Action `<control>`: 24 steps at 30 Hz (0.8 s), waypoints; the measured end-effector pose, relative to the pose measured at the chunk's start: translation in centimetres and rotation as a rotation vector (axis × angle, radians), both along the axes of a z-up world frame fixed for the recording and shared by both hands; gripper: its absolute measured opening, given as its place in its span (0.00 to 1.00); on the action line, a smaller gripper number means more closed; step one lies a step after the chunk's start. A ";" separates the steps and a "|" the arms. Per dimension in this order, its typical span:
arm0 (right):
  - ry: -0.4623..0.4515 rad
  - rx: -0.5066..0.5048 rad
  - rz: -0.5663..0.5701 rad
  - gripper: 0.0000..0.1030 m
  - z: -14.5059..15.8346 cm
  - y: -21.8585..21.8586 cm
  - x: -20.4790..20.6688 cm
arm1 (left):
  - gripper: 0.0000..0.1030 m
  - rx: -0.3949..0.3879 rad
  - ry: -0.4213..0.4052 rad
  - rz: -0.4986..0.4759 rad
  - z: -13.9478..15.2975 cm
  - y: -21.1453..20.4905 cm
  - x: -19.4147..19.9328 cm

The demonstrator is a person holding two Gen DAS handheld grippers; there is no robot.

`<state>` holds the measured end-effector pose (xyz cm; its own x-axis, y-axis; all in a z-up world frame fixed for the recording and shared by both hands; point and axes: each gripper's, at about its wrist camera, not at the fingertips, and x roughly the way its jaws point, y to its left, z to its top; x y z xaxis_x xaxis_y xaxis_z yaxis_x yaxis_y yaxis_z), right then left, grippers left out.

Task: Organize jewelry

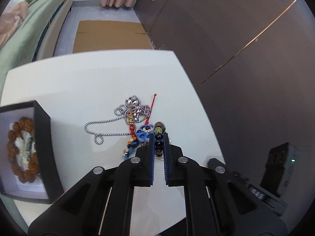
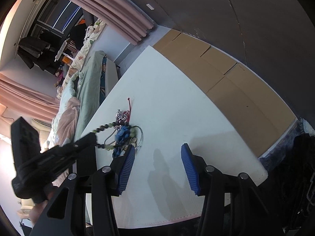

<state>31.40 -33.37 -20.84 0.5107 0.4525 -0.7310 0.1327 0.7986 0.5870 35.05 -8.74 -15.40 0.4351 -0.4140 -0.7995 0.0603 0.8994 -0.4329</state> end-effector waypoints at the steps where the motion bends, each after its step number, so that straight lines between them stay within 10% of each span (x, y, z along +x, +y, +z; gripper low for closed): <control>1: -0.005 0.001 0.001 0.47 0.1 0.2 0.1 | 0.08 -0.003 -0.007 0.002 0.4 0.2 -0.1; 19: -0.011 -0.061 0.175 0.48 1.9 6.6 4.0 | 0.08 -0.033 -0.113 0.135 5.4 8.3 -2.9; 24: -0.012 -0.146 0.211 0.69 2.0 9.1 5.0 | 0.08 -0.040 -0.128 0.181 6.0 11.2 -3.9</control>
